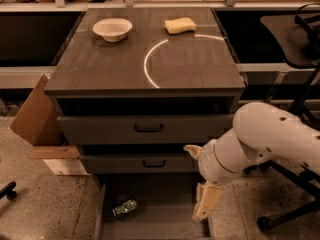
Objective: Pick green can from bottom drawer and place on counter
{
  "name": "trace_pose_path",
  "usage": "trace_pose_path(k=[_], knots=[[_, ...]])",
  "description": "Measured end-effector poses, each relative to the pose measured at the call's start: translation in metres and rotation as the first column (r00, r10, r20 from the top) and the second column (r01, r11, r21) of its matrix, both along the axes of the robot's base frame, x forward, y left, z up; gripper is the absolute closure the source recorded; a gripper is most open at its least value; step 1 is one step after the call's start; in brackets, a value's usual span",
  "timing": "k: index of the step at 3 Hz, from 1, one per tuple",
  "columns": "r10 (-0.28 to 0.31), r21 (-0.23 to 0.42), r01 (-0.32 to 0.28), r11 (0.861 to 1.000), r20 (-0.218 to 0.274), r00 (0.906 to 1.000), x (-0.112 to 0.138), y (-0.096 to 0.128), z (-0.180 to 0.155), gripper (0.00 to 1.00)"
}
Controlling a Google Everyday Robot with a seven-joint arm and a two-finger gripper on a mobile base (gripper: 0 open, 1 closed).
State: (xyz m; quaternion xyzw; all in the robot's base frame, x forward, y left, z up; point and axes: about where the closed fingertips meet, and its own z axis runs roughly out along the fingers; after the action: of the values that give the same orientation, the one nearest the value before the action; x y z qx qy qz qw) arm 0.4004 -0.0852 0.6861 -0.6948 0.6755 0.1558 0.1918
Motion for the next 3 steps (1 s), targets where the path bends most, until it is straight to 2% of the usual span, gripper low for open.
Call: trace_pose_path(k=[2,3], knots=[[0.045,0.055,-0.045,0.997,0.004,0.999,0.003,0.026,-0.095,0.0],[0.066,0.097,-0.065,0.993,-0.013,0.9977,0.006,0.047,-0.144,0.0]])
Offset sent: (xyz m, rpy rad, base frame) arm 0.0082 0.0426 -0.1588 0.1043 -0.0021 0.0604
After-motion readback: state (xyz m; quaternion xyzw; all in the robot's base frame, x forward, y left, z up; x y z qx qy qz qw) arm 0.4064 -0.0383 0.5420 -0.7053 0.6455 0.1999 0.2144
